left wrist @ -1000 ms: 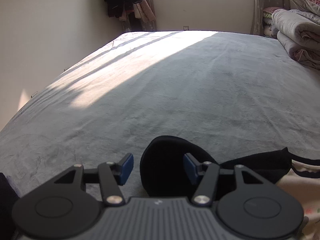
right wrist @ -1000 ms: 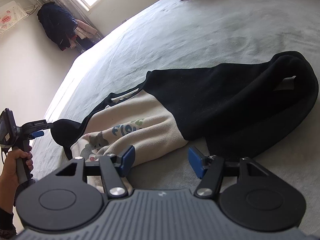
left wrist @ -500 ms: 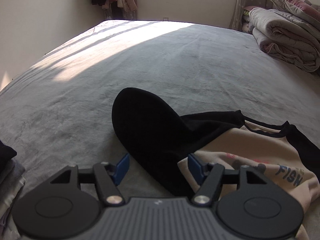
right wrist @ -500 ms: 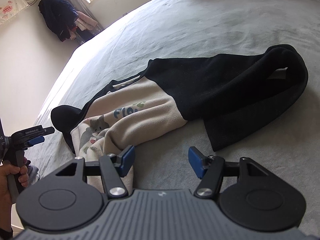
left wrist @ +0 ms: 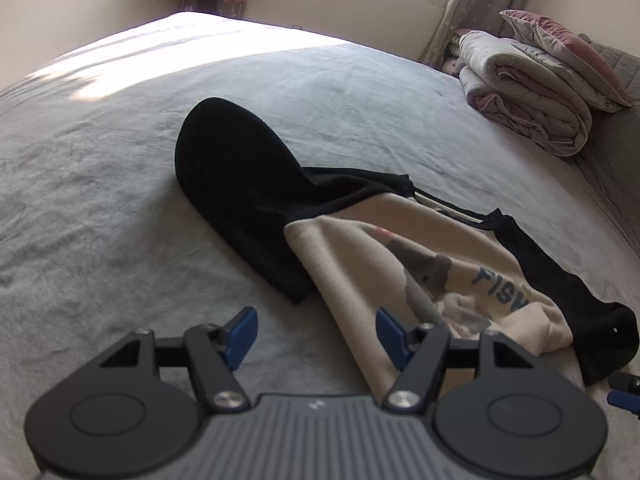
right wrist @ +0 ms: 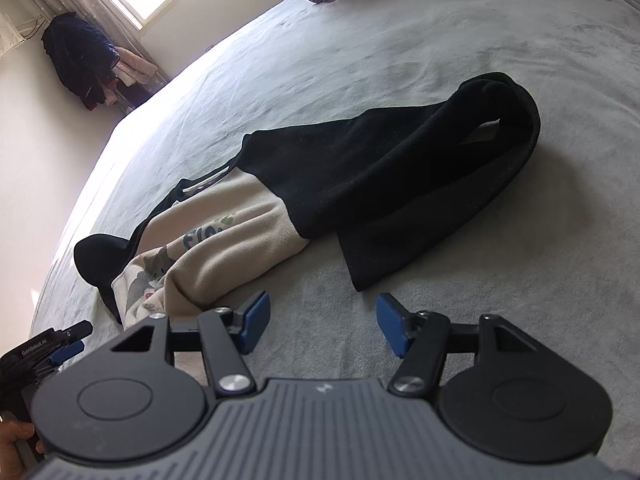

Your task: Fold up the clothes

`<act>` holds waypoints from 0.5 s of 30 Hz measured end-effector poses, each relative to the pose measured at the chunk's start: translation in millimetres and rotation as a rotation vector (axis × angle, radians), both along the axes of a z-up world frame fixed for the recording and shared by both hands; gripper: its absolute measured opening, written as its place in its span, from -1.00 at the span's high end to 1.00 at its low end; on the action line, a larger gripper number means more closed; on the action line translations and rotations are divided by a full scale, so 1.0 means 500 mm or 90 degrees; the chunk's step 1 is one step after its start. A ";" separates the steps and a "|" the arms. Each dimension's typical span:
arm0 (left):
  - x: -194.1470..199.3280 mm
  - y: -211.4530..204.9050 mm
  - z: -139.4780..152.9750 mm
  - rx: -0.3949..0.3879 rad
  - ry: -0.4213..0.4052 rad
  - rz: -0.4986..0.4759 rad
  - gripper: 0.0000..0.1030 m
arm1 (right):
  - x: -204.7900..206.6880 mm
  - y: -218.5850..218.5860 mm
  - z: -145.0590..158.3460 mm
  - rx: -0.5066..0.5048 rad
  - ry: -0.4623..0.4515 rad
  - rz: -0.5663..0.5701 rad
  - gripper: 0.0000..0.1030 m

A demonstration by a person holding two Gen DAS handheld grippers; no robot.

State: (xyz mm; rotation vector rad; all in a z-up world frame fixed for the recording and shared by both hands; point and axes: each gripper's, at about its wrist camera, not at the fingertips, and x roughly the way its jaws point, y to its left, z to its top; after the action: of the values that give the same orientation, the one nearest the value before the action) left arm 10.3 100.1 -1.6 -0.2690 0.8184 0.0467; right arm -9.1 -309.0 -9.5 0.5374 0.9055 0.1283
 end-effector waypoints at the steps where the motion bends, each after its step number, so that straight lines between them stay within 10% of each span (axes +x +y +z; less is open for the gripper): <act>1: 0.003 0.001 -0.008 -0.012 0.003 -0.003 -0.24 | 0.003 -0.001 -0.003 0.007 -0.003 -0.003 -0.23; 15: 0.063 0.020 -0.103 -0.205 0.033 0.013 0.26 | 0.096 0.052 -0.074 0.178 -0.011 -0.038 0.05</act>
State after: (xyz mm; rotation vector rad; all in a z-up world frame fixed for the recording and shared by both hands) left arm 41.9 109.9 -52.9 -0.5818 0.8735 -0.0606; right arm 38.7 -283.1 -46.7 0.8216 0.8579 0.2071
